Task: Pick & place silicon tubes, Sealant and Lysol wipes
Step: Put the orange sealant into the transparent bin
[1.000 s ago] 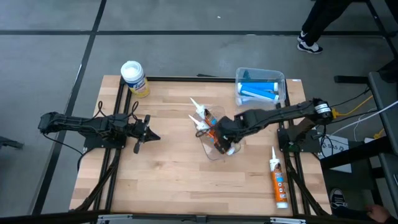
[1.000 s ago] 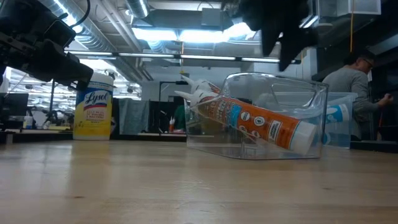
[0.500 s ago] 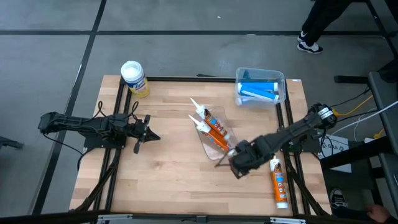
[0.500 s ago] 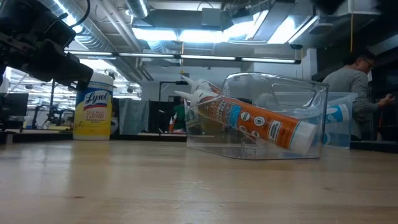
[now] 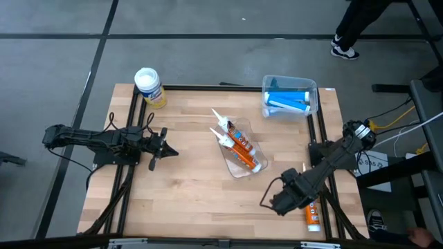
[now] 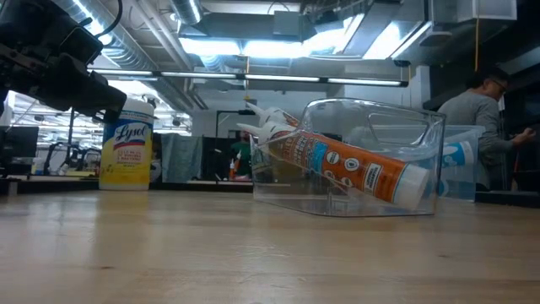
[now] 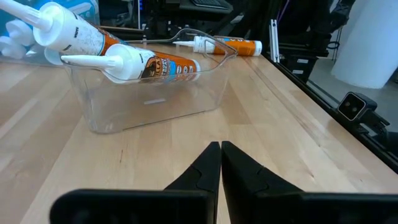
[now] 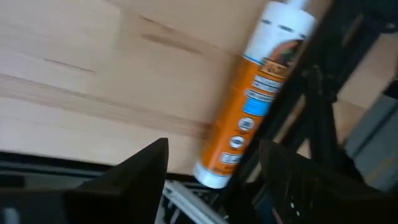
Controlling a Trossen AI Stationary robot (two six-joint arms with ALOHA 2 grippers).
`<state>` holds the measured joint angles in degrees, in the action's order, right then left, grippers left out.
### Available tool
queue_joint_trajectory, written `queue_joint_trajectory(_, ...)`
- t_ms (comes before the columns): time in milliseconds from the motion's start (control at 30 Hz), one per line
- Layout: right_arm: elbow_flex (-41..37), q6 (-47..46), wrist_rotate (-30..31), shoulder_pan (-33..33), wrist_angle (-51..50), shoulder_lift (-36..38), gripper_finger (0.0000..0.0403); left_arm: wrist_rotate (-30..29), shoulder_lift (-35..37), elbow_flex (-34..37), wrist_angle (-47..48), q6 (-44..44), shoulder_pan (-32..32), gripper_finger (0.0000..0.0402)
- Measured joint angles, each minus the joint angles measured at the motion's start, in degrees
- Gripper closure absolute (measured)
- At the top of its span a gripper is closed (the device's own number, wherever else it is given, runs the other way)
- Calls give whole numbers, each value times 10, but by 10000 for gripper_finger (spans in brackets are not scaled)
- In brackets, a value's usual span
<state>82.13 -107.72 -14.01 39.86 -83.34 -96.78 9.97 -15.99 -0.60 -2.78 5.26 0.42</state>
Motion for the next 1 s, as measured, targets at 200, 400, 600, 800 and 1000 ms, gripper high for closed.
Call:
queue_joint_trajectory(200,0,-36,-11,33,-19,-18,151,0,0,0,0,0,0,392)
queue_joint_trajectory(400,-33,-63,-23,53,-23,-18,151,0,0,0,0,0,0,390)
queue_joint_trajectory(600,-113,-61,-86,57,37,3,151,0,0,0,0,0,0,393)
queue_joint_trajectory(800,-194,-63,-84,57,138,30,151,0,0,0,0,0,0,389)
queue_joint_trajectory(1000,-274,-66,-104,57,259,49,151,0,0,0,0,0,0,393)
